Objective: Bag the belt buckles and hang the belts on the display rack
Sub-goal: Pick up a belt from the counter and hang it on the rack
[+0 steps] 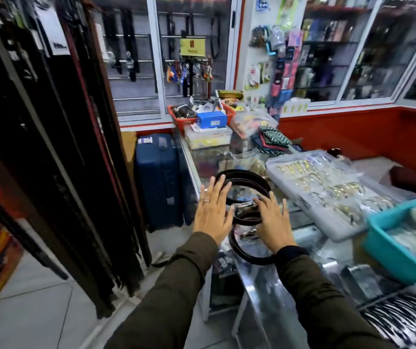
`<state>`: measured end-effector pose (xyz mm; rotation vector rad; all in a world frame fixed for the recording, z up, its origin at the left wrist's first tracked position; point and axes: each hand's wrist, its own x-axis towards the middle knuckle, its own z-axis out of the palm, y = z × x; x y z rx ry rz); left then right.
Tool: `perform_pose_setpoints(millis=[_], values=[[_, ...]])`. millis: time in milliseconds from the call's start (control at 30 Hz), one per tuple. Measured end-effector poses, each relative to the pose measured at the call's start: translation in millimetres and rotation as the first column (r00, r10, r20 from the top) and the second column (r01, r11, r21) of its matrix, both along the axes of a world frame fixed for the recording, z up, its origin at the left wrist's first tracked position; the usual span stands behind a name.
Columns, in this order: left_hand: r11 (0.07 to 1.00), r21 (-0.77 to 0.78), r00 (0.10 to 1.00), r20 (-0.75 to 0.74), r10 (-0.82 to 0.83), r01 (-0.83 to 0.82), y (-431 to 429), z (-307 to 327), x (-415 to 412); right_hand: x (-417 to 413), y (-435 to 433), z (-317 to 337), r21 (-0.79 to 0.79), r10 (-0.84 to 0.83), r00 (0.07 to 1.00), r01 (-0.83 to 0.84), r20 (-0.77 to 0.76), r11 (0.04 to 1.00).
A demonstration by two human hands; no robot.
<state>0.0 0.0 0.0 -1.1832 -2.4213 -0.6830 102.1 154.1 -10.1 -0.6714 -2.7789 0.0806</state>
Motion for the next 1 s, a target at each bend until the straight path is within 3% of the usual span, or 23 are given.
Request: perform_pose_setpoints(millis=[167,267,367,500,767,867,933,1000], values=[[0.942,-0.224,0.953,0.229,-0.2,0.251,31.1,-19.8,9.7,7.4,23.9,-7.6,0.033,-0.028,0.979,0.022,0.203,0.999],[0.877,-0.397,0.954,0.235,-0.187,0.27,43.3,-25.3,11.9,7.7,30.8,-6.2,0.023,-0.006,0.969,0.0,0.247,1.0],[0.834,-0.518,0.979,0.166,-0.119,0.189,50.7,-23.7,15.5,7.9,35.0,-4.4,0.052,0.002,0.968,-0.016,0.252,0.999],[0.879,-0.452,0.985,0.143,-0.093,0.148,53.6,-14.9,11.9,12.5,40.5,1.2,0.093,0.02,0.983,-0.038,0.181,0.995],[0.978,-0.179,0.994,-0.009,-0.112,0.109,16.9,24.0,-8.5,-3.2,18.6,45.3,0.18,0.116,0.992,-0.104,-0.058,0.978],[0.994,-0.102,0.993,-0.108,-0.055,0.044,-12.7,42.6,-22.0,-21.9,-2.1,68.5,0.188,0.253,0.955,-0.224,-0.153,0.956],[0.999,-0.05,0.981,-0.194,0.006,-0.016,-37.9,52.9,-30.4,-35.8,-20.4,80.6,0.127,0.361,0.913,-0.342,-0.19,0.931],[0.996,0.059,0.979,-0.19,0.073,-0.062,-63.5,62.3,-37.4,-49.6,-40.3,89.1,0.043,0.414,0.878,-0.416,-0.239,0.908]])
